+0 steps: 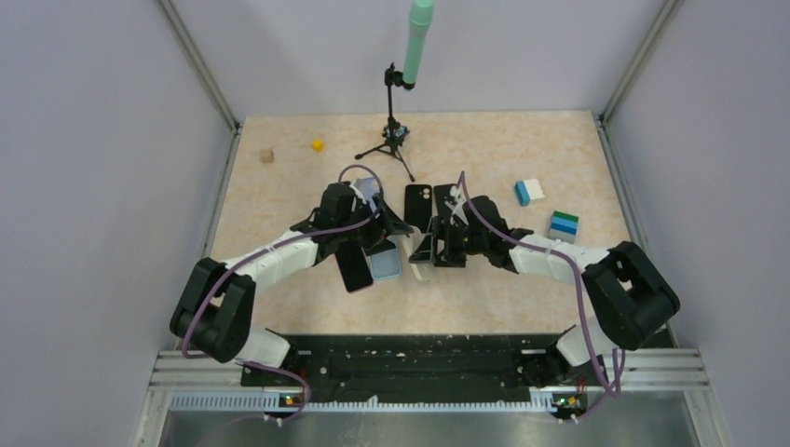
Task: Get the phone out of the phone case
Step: Pick up the phone at the center of the board, then remove the phone case from the phone.
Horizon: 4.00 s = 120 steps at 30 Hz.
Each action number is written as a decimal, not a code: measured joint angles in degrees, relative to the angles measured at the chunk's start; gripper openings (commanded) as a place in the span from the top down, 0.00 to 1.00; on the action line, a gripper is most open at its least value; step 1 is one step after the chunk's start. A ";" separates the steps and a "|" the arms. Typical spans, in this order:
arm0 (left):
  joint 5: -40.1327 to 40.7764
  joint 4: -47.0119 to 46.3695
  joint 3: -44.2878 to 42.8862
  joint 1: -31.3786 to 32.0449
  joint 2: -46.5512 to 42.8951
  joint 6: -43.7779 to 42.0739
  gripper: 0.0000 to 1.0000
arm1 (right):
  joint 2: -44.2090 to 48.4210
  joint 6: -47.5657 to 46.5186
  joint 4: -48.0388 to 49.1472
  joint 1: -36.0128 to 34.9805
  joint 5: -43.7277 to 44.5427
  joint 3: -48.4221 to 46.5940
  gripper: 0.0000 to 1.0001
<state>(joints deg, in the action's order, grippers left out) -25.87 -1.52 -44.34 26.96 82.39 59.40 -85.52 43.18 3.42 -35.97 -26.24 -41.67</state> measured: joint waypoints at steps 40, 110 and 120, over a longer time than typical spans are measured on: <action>14.38 15.80 -9.51 0.22 -2.16 -4.07 1.00 | 7.96 -16.57 -13.11 -26.95 40.63 -11.08 0.21; 14.40 16.31 -6.47 -9.97 -15.15 -10.01 0.22 | 17.11 -6.01 -12.74 -15.19 44.06 -2.19 1.00; -7.78 4.02 -4.98 -8.59 -15.32 -16.61 0.22 | 24.28 3.78 1.11 -1.90 15.52 4.50 1.00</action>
<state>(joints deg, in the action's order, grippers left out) -33.65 2.50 -49.32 18.37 67.07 42.78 -61.23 46.96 4.54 -37.87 -10.72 -37.17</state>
